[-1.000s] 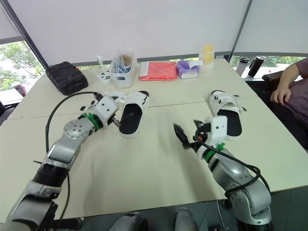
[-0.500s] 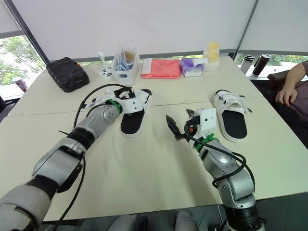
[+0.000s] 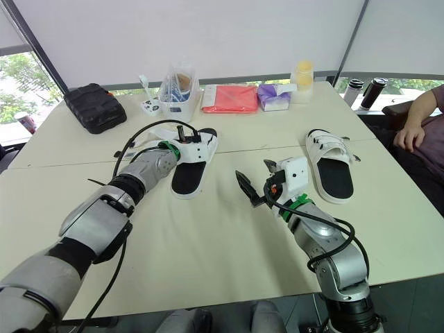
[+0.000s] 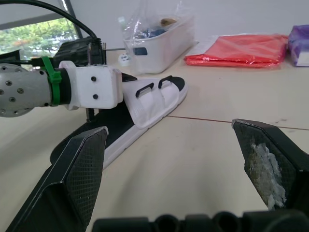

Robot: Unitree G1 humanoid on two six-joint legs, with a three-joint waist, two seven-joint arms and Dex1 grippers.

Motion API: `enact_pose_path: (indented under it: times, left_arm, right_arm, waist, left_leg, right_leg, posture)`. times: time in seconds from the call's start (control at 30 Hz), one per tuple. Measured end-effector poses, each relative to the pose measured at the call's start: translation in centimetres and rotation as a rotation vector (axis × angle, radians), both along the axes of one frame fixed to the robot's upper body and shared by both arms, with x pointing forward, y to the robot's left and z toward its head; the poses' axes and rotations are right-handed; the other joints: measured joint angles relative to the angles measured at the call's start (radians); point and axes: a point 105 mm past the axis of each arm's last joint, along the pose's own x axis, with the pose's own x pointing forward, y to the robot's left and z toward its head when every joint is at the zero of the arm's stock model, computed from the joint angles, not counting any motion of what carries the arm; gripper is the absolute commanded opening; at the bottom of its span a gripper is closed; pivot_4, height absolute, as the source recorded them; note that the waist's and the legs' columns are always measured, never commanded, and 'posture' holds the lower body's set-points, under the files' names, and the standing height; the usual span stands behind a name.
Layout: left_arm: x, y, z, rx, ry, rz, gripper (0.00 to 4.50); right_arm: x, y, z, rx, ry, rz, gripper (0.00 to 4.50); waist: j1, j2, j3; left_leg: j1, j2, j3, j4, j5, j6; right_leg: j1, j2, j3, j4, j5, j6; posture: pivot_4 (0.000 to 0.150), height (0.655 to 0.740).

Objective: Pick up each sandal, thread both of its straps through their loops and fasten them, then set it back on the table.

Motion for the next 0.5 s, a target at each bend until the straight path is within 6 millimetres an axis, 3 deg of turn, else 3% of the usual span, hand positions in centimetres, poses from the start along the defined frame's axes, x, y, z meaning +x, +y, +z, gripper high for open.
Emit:
enact_pose_path:
  times: [0.13, 0.23, 0.37, 0.5]
  left_arm:
    - [-3.0, -1.0, 1.8, 0.126, -0.12, -0.377, 0.06]
    - [-5.1, -1.8, 1.8, 0.17, -0.134, -0.565, 0.06]
    - [-10.9, -2.8, 1.4, 0.277, -0.165, -0.96, 0.06]
    - [-15.1, -3.7, 0.6, 0.239, -0.17, -1.191, 0.06]
  right_arm:
    - [-1.0, -3.0, -0.8, -0.101, 0.038, 0.027, 4.5]
    - [-1.4, -3.6, -0.3, -0.112, 0.035, 0.061, 4.5]
    - [-2.8, -4.1, -1.1, -0.156, 0.108, 0.179, 4.5]
    - [-3.4, -4.9, -0.7, -0.193, 0.149, 0.27, 4.5]
  waist:
    - [0.0, -0.002, 0.002]
    - [0.007, -0.003, 0.002]
    - [0.009, -0.004, 0.002]
    - [0.01, -0.004, 0.002]
  left_leg:
    - [-0.002, 0.002, 0.001, -0.001, 0.0, 0.0]
    - [-0.002, 0.001, 0.001, -0.001, 0.0, 0.0]
    - [-0.003, 0.001, 0.001, 0.0, 0.0, 0.0]
    - [-0.001, 0.001, 0.002, 0.001, -0.001, 0.001]
  right_leg:
    - [-0.003, -0.001, 0.001, -0.001, 0.0, 0.0]
    - [-0.003, -0.001, 0.001, 0.0, 0.0, 0.0]
    - [-0.002, -0.002, 0.001, -0.001, 0.0, 0.0]
    - [0.0, -0.002, 0.0, -0.002, 0.0, 0.0]
  posture:
    - [0.15, 0.74]
    - [0.15, 0.74]
    - [0.15, 0.74]
    - [0.15, 0.74]
